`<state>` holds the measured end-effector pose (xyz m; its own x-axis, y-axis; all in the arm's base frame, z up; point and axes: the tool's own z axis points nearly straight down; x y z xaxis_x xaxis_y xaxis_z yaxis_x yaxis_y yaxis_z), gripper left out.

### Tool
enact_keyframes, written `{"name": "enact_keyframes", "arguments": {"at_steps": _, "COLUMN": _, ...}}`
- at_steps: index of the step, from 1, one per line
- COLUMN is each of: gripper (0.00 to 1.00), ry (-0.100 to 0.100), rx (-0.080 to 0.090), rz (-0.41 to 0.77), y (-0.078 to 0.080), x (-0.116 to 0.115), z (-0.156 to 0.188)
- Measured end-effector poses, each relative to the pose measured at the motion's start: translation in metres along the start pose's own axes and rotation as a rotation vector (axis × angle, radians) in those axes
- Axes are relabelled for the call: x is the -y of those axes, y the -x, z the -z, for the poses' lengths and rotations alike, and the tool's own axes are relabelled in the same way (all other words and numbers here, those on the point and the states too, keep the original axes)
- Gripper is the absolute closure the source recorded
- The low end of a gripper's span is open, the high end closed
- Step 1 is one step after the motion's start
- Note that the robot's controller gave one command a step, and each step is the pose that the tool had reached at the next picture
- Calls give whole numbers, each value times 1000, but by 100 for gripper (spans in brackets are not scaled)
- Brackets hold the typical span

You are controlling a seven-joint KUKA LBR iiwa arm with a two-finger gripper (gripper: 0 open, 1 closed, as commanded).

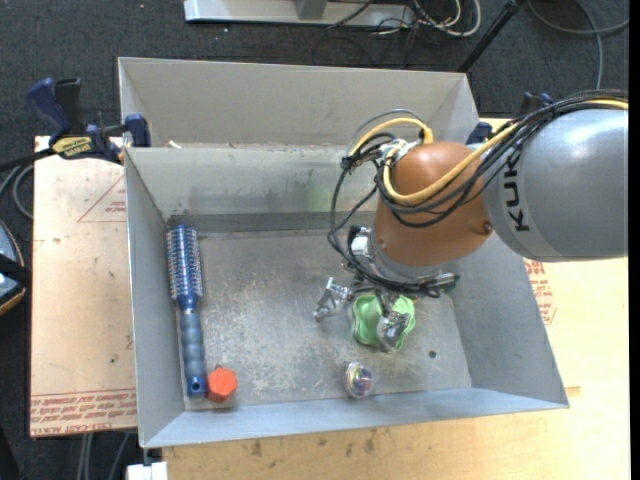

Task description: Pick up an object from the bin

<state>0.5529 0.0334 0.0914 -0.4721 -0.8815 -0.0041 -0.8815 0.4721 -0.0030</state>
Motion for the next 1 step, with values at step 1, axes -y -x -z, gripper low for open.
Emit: {"name": "enact_keyframes", "arguments": {"at_steps": 1, "gripper": 0, "ry": 0, "rx": -1, "rz": 97, "y": -16, "x": 49, "z": -7}}
